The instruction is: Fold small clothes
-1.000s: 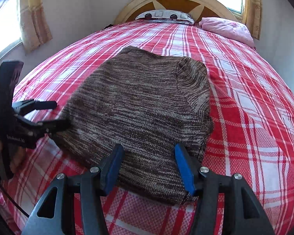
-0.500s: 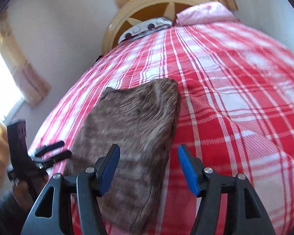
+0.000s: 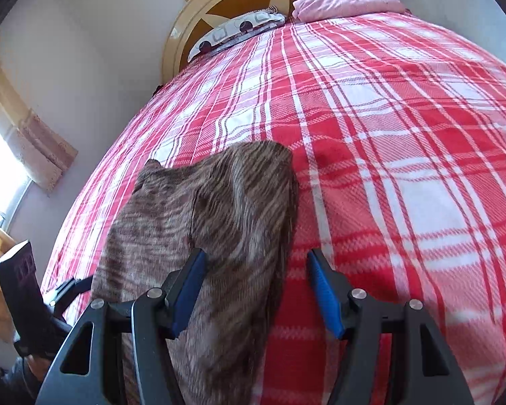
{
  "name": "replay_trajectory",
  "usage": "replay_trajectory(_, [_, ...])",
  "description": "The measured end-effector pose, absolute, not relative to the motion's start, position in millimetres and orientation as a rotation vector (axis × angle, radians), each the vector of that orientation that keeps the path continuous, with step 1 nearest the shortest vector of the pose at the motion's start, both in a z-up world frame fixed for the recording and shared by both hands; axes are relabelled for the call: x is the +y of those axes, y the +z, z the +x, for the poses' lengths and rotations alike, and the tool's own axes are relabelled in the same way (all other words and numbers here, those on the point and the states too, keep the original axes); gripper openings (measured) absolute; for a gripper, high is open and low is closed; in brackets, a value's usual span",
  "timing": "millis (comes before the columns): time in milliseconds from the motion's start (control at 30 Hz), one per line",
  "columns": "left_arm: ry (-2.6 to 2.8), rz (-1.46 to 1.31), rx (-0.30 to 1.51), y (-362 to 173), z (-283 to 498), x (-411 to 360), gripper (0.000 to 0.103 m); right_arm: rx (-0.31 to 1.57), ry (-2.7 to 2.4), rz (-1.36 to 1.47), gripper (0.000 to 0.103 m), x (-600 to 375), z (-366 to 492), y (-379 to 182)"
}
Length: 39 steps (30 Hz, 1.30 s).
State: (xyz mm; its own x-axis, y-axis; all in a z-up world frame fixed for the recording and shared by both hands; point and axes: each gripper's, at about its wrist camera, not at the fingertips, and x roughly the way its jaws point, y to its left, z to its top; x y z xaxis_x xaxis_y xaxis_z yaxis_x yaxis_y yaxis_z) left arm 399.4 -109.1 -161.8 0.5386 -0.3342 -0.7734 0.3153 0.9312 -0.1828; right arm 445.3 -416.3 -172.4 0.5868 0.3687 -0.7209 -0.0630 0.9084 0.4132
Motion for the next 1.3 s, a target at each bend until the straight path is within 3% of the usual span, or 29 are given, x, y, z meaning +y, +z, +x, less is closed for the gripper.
replay_trajectory(433, [-0.411,-0.001,0.923,-163,403,-118,0.103,0.918,0.368,0.488,0.062,-422,477,-189])
replay_trajectory(567, [-0.438,-0.011,0.916,-161,402,-118,0.101,0.903,0.402,0.482,0.039,-418,476,-190])
replay_trajectory(933, [-0.547,-0.042,0.904,-158,399,-120,0.068,0.937,0.442,0.530,0.039,-420,482,-197])
replay_trajectory(967, [-0.549,-0.050,0.902,-158,399,-119,0.059,0.935,0.438,0.520,0.039,-419,482,-196])
replay_trajectory(1067, [-0.551,-0.103,0.893,-154,398,-109,0.033,0.911,0.442,0.513,0.024,-415,477,-192])
replay_trajectory(1300, [-0.545,-0.167,0.864,-132,381,-94,0.027,0.852,0.479,0.528,0.022,-399,459,-166])
